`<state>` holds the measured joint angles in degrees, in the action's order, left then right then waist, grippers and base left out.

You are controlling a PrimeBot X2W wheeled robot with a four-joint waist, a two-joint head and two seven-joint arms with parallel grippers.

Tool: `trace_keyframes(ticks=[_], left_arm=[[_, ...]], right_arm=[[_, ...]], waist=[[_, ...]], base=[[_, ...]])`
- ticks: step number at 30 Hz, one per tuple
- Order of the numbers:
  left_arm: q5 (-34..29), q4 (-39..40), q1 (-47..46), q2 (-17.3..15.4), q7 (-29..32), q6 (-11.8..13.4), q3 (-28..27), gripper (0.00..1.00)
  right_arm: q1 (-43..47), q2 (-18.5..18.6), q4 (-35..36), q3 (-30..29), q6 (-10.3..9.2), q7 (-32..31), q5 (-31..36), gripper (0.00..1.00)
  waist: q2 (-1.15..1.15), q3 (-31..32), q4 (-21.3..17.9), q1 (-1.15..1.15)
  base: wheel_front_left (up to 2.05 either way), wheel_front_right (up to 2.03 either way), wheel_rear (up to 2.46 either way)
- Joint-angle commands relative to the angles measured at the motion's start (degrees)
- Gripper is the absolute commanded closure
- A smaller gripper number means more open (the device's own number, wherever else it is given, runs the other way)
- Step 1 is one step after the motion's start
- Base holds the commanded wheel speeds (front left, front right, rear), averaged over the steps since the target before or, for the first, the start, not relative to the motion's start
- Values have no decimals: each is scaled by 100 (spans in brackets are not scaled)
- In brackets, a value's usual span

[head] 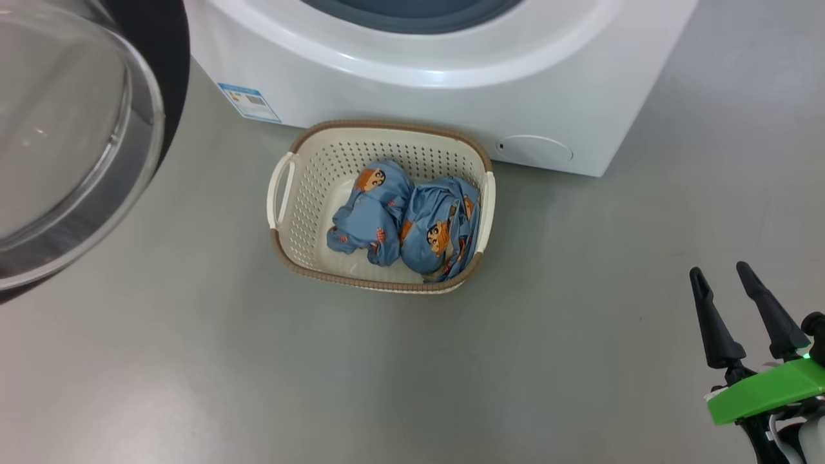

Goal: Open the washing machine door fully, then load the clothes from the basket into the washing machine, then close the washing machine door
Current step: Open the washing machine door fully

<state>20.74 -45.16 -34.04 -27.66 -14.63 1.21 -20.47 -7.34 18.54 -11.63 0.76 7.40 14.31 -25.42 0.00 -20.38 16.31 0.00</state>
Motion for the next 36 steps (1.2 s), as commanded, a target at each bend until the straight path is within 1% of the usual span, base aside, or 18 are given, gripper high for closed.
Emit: trace_keyframes(ticks=[1,4,9,16,24,29,30,31,33,34,35,36], left_arm=[[-104,-23,-261,-532,-37,11,-258,100],[-167,-205,-450,-594,-37,-24,-361,100],[-252,-397,-636,-600,-37,-106,-510,100],[-398,-379,-559,-421,-37,-199,-634,100],[-435,-32,-99,-37,-37,-501,-932,100],[-497,425,400,237,-37,-723,-1066,100],[-500,523,500,299,-37,-753,-1094,97],[-487,622,599,374,-37,-781,-1120,88],[-481,830,805,528,-37,-821,-1148,75],[-474,942,907,612,-37,-837,-1141,67],[-466,1067,1010,694,-37,-849,-1122,53],[-468,1185,1119,772,-37,-856,-1108,48]], right_arm=[[-78,106,159,71,9,69,-7,0],[-126,115,169,57,9,69,-1,0],[-179,109,151,56,9,69,4,0],[-135,43,88,38,9,69,8,0],[23,-21,29,105,9,69,-15,0],[151,-37,-2,163,9,69,-35,0],[169,-36,-4,173,9,69,-38,0],[184,-32,-11,183,9,69,-43,0],[215,-26,-27,192,9,69,-59,0],[234,-28,-36,194,9,69,-65,0],[254,-31,-42,193,9,69,-71,0],[278,-37,-48,194,9,69,-77,0]], waist=[[0,-146,-48,0],[0,-220,-68,0],[0,-250,-100,0],[0,-72,-95,0],[0,405,-109,0],[0,705,-116,0],[0,754,-116,0],[0,808,-115,0],[0,912,-111,0],[0,970,-108,0],[0,1022,-106,0],[0,1075,-106,0]], base=[[0,0,0],[0,0,0],[0,0,0],[0,0,0],[0,0,0],[0,0,0],[0,0,0],[0,0,0],[0,0,0],[0,0,0],[0,0,0],[0,0,0]])
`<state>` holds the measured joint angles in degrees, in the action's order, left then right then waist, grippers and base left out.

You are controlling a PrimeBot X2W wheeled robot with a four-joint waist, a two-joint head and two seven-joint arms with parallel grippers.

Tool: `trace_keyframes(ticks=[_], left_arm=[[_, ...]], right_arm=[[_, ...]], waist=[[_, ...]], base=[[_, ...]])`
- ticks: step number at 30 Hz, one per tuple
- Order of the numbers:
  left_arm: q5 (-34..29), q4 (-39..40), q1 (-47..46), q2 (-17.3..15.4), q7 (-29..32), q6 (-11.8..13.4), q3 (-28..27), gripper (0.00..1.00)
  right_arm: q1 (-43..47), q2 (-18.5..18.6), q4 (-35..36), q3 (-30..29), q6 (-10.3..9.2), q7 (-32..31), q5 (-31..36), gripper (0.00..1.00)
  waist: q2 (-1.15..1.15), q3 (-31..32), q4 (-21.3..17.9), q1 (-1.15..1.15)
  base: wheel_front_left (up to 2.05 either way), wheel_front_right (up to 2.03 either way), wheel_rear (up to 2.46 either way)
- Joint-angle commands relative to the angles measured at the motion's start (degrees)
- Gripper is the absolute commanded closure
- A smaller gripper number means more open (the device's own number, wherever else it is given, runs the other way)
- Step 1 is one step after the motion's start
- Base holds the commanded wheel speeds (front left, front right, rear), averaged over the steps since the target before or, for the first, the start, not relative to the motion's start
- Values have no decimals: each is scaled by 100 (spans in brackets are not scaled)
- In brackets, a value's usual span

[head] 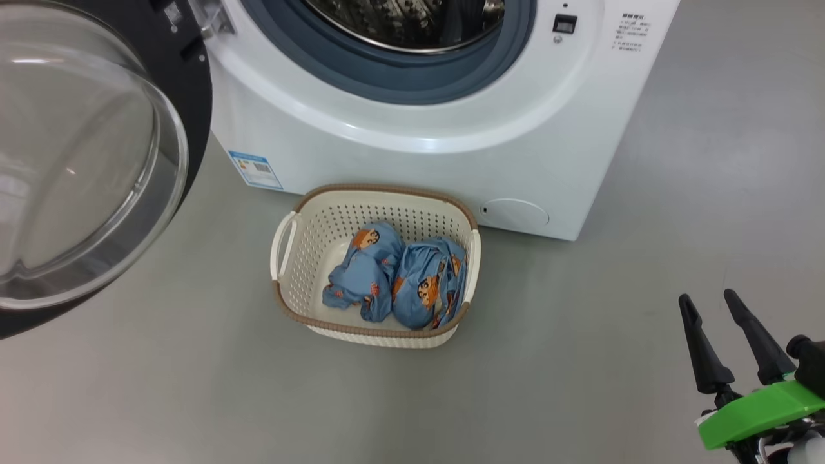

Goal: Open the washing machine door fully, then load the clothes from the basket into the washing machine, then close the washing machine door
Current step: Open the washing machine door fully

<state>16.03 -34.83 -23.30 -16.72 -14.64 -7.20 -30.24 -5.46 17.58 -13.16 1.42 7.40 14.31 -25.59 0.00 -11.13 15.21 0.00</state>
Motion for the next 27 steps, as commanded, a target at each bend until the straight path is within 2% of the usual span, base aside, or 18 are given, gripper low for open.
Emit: trace_keyframes(ticks=[1,3,11,17,23,27], left_arm=[[-8,265,154,-250,-36,-19,-112,41],[11,476,366,-100,-36,-24,-36,0],[180,1188,1108,332,-36,-27,488,0],[404,1865,1590,585,-36,-28,1136,0],[480,2221,1849,665,-36,-28,1757,0],[498,2282,1862,730,-36,-28,1904,0]], right_arm=[[117,52,94,134,9,69,-63,0],[162,44,82,149,9,69,-72,0],[233,19,72,240,9,69,-97,0],[268,9,92,254,9,69,-111,0],[278,-8,125,224,9,69,-99,0],[261,-13,136,183,9,69,-98,0]], waist=[[0,206,4,0],[0,303,-6,0],[0,547,-163,0],[0,607,-361,0],[0,606,-623,0],[0,570,-765,0]], base=[[0,0,0],[0,0,0],[0,0,0],[0,0,0],[0,0,0],[0,0,0]])
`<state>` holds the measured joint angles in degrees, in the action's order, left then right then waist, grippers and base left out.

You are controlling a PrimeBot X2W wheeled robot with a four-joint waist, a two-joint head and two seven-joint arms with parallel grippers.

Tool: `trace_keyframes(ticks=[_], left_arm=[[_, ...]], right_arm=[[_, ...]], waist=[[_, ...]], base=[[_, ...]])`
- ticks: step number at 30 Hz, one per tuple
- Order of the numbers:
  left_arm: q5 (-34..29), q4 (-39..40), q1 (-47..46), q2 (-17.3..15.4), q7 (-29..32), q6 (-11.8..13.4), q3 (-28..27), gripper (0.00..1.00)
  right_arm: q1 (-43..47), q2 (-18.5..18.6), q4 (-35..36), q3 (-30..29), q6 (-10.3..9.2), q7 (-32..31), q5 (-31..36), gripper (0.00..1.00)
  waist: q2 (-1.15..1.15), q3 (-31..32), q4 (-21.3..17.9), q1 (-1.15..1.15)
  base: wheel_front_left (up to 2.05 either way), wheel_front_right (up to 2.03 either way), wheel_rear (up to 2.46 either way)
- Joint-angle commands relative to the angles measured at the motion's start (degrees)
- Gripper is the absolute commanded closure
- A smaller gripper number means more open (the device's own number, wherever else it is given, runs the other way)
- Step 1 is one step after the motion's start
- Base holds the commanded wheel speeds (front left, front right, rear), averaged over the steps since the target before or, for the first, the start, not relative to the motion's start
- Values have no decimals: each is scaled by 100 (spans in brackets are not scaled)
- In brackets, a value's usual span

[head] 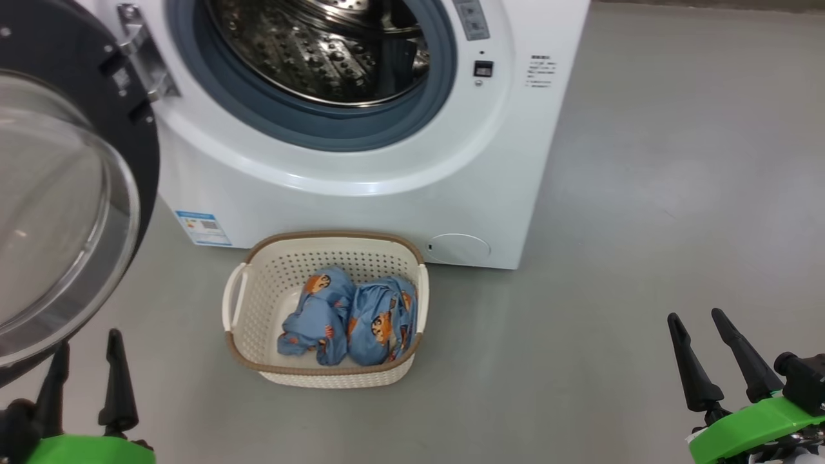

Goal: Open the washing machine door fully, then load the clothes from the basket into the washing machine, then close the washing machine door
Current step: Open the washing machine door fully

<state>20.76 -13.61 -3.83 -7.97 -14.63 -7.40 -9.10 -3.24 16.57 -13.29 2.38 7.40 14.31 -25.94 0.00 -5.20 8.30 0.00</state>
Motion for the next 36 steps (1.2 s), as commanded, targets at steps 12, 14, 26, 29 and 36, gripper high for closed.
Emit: trace_keyframes(ticks=[12,14,26,29,36], left_arm=[[84,193,-220,-58,-37,-8,540,0],[79,198,-261,-52,-37,-8,597,0],[57,227,-357,-54,-37,-9,795,0],[69,207,-393,-112,-37,-9,879,0],[95,212,-453,-181,-37,-9,892,0]], right_arm=[[-62,27,199,-48,9,69,-33,0],[-93,32,203,-64,9,69,-28,0],[-161,-12,227,-213,9,69,-12,0],[-181,-44,238,-265,9,69,6,0],[-206,-69,253,-303,9,69,43,0]], waist=[[0,-181,-654,0],[0,-209,-736,0],[0,-275,-1064,0],[0,-312,-1080,0],[0,-331,-1061,0]], base=[[0,0,0],[0,0,0],[0,0,0],[0,0,0],[0,0,0]])
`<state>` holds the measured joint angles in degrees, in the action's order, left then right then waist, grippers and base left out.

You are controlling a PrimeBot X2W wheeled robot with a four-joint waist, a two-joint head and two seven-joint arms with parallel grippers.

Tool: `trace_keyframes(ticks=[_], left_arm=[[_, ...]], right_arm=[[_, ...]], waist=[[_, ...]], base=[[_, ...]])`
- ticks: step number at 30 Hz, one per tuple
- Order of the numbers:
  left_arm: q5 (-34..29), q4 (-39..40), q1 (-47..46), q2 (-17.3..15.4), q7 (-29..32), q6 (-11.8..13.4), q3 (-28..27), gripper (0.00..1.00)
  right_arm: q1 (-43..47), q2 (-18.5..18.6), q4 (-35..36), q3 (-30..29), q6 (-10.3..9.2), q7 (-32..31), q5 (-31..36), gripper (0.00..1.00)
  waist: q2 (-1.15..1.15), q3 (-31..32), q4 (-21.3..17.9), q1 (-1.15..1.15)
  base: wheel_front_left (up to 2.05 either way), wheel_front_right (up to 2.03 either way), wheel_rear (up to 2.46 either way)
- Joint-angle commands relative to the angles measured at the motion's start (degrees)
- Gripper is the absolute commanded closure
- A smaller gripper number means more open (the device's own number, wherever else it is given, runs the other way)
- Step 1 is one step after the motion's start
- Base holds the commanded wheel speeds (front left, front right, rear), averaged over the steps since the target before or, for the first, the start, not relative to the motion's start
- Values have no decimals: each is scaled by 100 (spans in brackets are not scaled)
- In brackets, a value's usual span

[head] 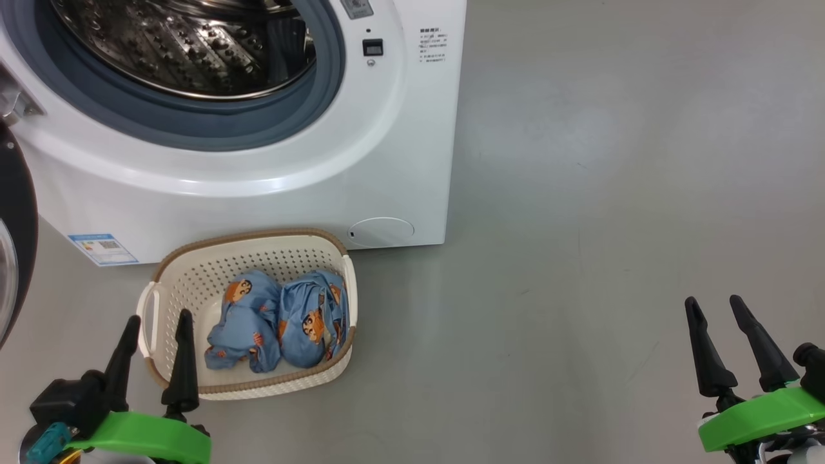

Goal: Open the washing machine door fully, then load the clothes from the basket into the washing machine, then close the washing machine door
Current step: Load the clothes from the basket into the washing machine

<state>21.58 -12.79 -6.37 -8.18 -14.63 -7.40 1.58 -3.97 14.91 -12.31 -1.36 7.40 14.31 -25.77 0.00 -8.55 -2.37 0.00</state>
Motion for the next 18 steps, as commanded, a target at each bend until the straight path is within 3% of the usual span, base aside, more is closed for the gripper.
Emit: trace_keyframes(ticks=[1,11,18], left_arm=[[15,131,-199,-167,-37,-9,-175,0],[146,140,-202,-228,-37,-9,-79,0],[203,160,-193,-323,-37,-9,30,0]], right_arm=[[-133,96,156,67,9,69,27,0],[-121,92,159,68,9,69,22,0],[-133,76,161,99,9,69,24,0]], waist=[[0,5,12,0],[0,11,50,0],[0,-3,41,0]], base=[[0,0,0],[2,-6,4],[35,-127,92]])
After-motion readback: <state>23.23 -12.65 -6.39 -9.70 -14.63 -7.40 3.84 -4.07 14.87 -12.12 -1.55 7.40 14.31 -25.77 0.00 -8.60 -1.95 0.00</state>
